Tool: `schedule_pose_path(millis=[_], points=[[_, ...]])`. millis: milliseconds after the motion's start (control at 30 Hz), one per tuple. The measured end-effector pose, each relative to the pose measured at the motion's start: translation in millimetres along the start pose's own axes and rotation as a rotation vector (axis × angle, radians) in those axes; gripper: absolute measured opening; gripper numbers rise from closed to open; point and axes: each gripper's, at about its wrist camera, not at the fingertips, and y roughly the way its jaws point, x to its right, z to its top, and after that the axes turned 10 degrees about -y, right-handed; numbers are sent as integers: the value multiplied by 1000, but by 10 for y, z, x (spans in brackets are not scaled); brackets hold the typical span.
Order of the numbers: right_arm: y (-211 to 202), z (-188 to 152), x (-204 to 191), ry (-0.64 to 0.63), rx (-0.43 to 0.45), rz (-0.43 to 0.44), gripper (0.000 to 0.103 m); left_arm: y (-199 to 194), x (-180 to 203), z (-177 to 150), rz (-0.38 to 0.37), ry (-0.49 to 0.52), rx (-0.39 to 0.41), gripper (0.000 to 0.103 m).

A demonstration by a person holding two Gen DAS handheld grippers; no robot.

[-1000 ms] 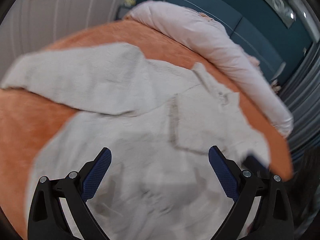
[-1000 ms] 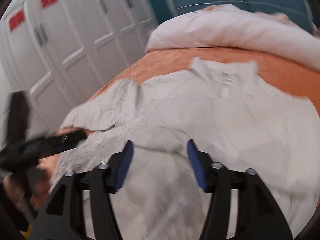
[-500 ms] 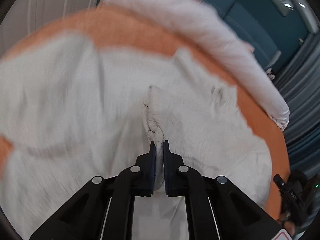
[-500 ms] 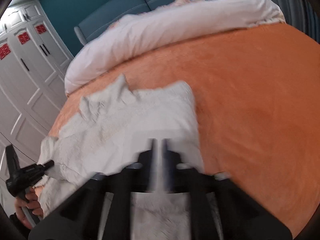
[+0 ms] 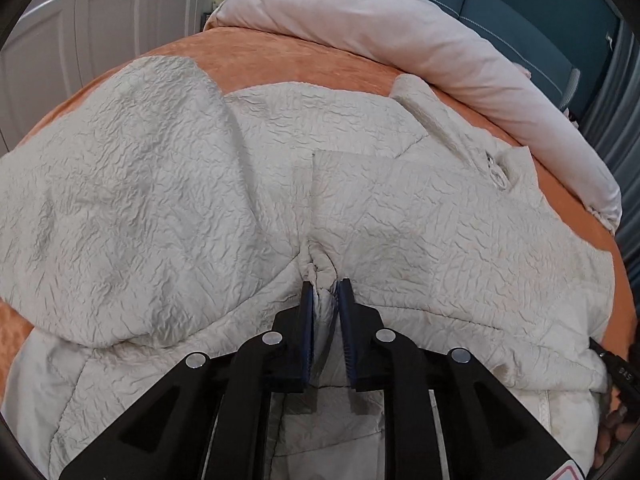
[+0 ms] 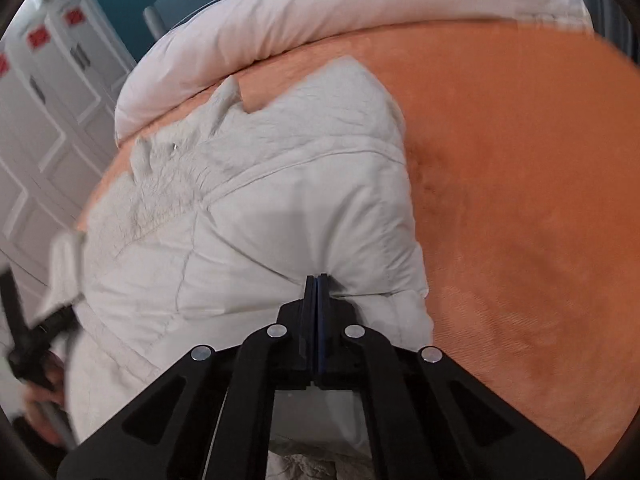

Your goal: Fold large clothes

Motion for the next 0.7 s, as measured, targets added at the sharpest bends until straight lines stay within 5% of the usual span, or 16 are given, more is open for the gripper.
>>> schedule_pose_path(millis=[100,133,167,200,267,467,533,600,667,700], points=[[-378,14,-143,-14,2,-30,9,-283,-141,2,-38,-51,-39,30],[-554,-43,-193,-33,19,-9,20,-485,-259,-31,-57,-74,-41,37],[-693,-145,-233,-56,35,-6,43,-673,-380,-91,-64,-87,-30,54],[-884,-317,-246,-81,48,-21,53,-912,-536,-160,-67,-100,-14,67],[-1288,-641,-256,-120,48,-41,69,-1320,-851,-315,-63,-118,11,76],[-2081,-1987,40,-7,-145,-54,74,-2074,-2066,-1081,20,-280,-122,81],[-2161,-2345,101,61,-183,0,75,-2137,-2332,-1409,12,-355,-199,81],[-2139,-2589,61,84,-203,20,75,-2246,-2349,-1598,-19,-338,-175,80],[-2091,-2666,-50,62,-196,-2,61,-2298,-2159,-1713,0,-229,-169,70],[-2072,-2669,-114,53,-189,11,51,-2291,-2099,-1738,2,-206,-175,49]])
